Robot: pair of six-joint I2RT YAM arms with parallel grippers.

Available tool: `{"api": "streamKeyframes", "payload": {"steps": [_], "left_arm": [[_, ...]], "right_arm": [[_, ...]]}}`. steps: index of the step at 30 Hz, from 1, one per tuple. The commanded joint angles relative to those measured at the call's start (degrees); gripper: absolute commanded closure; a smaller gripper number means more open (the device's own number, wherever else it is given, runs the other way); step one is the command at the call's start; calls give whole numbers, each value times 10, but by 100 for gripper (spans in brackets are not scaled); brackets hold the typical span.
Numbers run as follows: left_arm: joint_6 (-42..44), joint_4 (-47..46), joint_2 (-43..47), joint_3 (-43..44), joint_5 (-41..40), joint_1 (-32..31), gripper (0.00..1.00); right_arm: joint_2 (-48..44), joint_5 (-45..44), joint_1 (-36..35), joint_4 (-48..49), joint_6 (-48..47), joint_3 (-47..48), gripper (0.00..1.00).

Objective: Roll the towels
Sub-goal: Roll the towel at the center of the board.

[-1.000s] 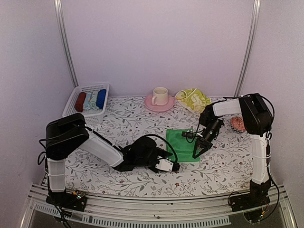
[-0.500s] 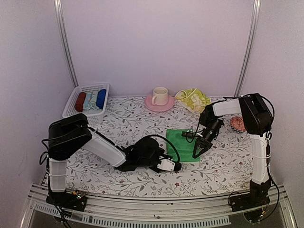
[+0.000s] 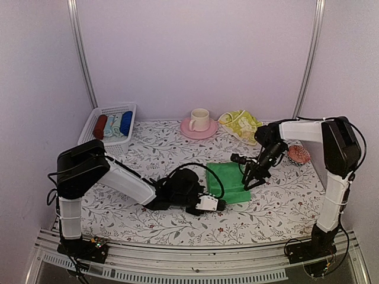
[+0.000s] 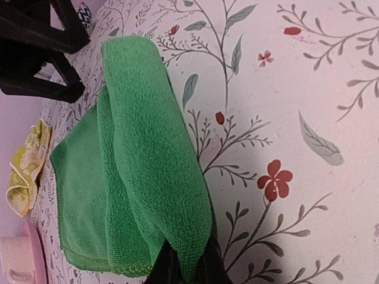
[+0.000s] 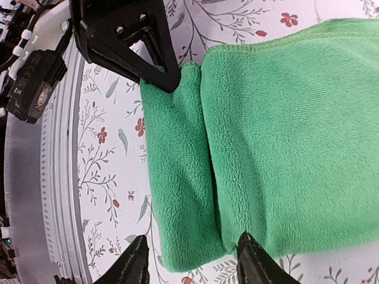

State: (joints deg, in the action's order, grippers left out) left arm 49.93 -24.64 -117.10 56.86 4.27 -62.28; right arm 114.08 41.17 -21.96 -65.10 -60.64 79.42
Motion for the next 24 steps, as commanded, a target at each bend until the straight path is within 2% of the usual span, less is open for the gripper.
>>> {"api": "streamKeyframes", "payload": {"steps": [1, 8, 15, 21, 24], "left_arm": [[-54, 55, 14, 10, 62, 14, 100], [-117, 121, 8, 57, 138, 48, 100], [-169, 174, -8, 97, 186, 72, 100], [-194, 193, -14, 113, 222, 90, 100], [-197, 199, -16, 115, 226, 94, 100]], "right_arm": [[-82, -34, 4, 91, -22, -63, 45], [-223, -80, -8, 265, -41, -208, 37], [-359, -125, -69, 455, -80, -358, 29], [-364, -170, -126, 536, -81, -400, 30], [-351, -200, -141, 561, -70, -407, 33]]}}
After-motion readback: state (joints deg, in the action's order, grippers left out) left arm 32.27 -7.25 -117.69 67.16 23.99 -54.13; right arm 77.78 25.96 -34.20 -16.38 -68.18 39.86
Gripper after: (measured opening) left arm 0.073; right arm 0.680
